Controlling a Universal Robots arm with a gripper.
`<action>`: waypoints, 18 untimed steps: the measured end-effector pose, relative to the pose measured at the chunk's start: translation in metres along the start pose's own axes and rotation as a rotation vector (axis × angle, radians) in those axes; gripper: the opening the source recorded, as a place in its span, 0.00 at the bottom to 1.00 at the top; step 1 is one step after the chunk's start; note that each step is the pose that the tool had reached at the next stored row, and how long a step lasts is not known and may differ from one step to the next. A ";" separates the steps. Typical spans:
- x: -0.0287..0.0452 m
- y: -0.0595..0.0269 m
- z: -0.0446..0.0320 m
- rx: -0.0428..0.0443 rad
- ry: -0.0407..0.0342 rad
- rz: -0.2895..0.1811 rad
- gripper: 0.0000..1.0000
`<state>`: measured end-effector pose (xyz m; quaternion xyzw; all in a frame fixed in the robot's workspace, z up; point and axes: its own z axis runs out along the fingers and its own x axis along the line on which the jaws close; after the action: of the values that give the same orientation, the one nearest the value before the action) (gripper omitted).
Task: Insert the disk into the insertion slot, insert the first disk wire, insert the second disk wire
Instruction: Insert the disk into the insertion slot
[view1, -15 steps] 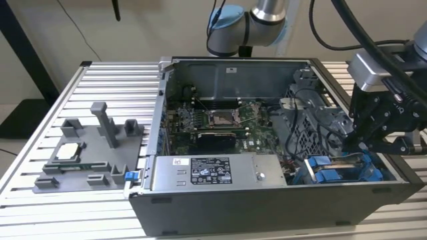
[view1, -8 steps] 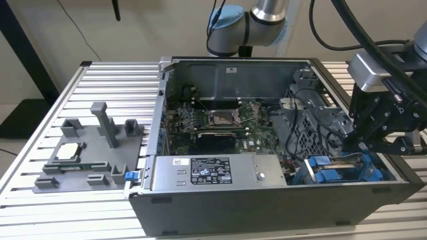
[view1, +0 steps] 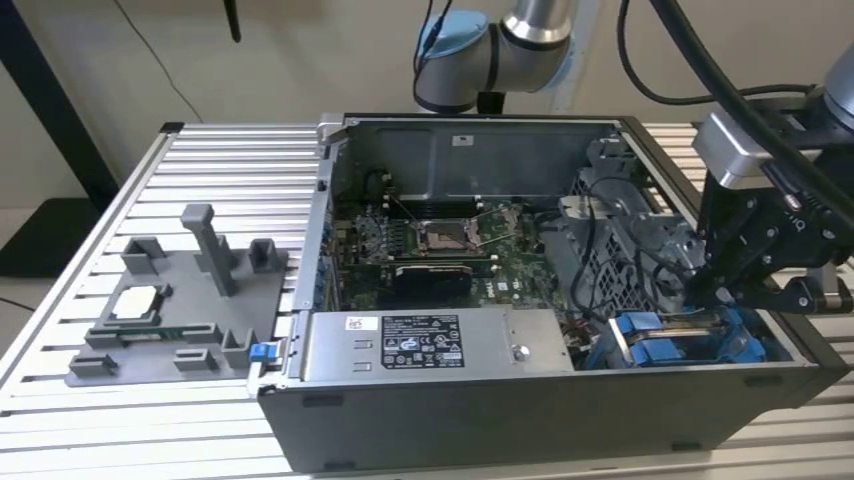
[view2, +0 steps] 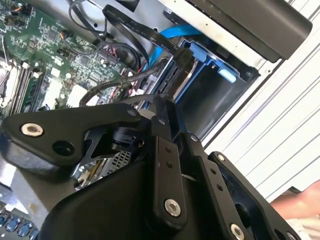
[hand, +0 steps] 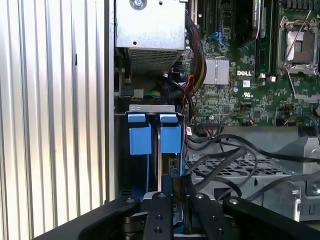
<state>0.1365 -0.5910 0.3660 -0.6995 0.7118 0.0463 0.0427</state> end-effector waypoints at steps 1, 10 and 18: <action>0.0001 -0.0001 0.0013 0.0005 0.0029 0.000 0.00; -0.0003 -0.0077 0.0123 0.0136 0.0129 -0.002 0.00; -0.0092 -0.0197 0.0207 0.0219 0.0128 -0.003 0.00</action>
<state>0.1562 -0.5796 0.3465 -0.7002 0.7117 0.0339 0.0459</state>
